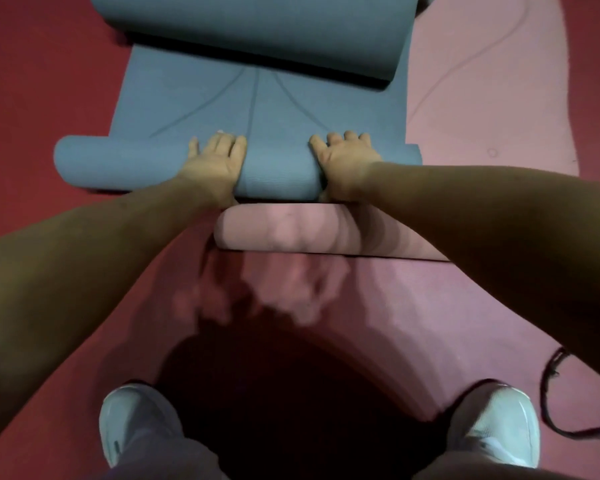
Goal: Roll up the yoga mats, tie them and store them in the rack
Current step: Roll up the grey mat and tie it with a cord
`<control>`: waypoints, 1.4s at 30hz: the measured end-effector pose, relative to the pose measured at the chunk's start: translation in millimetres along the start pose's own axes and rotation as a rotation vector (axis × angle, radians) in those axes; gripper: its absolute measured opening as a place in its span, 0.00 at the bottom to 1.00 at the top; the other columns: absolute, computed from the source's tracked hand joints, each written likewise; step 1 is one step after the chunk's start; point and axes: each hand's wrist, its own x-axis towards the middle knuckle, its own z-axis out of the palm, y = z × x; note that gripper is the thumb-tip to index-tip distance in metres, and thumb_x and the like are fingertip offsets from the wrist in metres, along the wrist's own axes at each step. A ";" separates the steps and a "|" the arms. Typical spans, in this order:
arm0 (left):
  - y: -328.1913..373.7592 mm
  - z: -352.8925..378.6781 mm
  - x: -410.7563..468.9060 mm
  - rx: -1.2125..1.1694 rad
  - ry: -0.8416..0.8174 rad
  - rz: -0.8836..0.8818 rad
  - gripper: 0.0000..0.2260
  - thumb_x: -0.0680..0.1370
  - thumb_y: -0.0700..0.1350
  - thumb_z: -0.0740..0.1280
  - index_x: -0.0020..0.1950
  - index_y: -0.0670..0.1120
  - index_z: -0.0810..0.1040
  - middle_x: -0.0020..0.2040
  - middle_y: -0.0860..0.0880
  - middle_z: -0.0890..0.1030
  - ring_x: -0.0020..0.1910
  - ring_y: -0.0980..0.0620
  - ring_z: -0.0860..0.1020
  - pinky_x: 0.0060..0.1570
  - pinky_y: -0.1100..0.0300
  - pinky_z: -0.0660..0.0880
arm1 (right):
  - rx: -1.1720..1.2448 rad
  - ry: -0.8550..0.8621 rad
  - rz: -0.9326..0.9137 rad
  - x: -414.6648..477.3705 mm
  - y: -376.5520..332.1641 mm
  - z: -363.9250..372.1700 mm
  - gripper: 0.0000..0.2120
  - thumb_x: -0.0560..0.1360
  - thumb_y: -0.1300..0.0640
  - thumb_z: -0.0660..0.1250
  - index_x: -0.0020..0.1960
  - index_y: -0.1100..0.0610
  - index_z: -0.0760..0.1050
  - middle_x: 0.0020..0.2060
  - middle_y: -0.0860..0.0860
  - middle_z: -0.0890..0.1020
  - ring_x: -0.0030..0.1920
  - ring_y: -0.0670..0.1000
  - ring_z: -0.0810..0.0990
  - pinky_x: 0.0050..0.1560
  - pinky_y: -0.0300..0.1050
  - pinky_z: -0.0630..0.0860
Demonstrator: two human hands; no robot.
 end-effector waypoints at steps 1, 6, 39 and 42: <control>0.4 3.7 -1.9 0.008 0.008 -0.011 0.49 0.64 0.55 0.78 0.76 0.38 0.57 0.70 0.36 0.65 0.70 0.38 0.64 0.69 0.34 0.59 | 0.037 -0.032 -0.011 -1.9 -0.1 -1.1 0.43 0.66 0.39 0.75 0.71 0.55 0.61 0.64 0.60 0.73 0.63 0.64 0.72 0.62 0.59 0.68; 6.3 -8.9 -16.6 0.063 -0.048 0.110 0.36 0.59 0.65 0.75 0.57 0.46 0.69 0.55 0.44 0.77 0.56 0.41 0.75 0.53 0.46 0.70 | 0.186 -0.213 -0.076 -28.3 -5.6 1.6 0.37 0.65 0.36 0.75 0.65 0.54 0.66 0.59 0.56 0.76 0.61 0.61 0.76 0.59 0.52 0.73; 3.7 1.7 -1.0 0.038 -0.062 0.084 0.49 0.61 0.64 0.76 0.73 0.45 0.60 0.63 0.38 0.71 0.61 0.36 0.71 0.61 0.44 0.67 | 0.270 -0.134 -0.010 -25.2 8.0 -15.6 0.23 0.76 0.43 0.62 0.63 0.58 0.71 0.62 0.63 0.76 0.62 0.63 0.75 0.58 0.51 0.71; 5.1 -9.9 4.0 0.028 -0.113 0.088 0.46 0.59 0.66 0.75 0.69 0.47 0.62 0.59 0.39 0.74 0.58 0.36 0.73 0.58 0.44 0.71 | 0.195 -0.235 0.016 -23.4 8.3 -11.6 0.41 0.71 0.34 0.65 0.76 0.54 0.58 0.71 0.60 0.67 0.71 0.63 0.67 0.70 0.64 0.63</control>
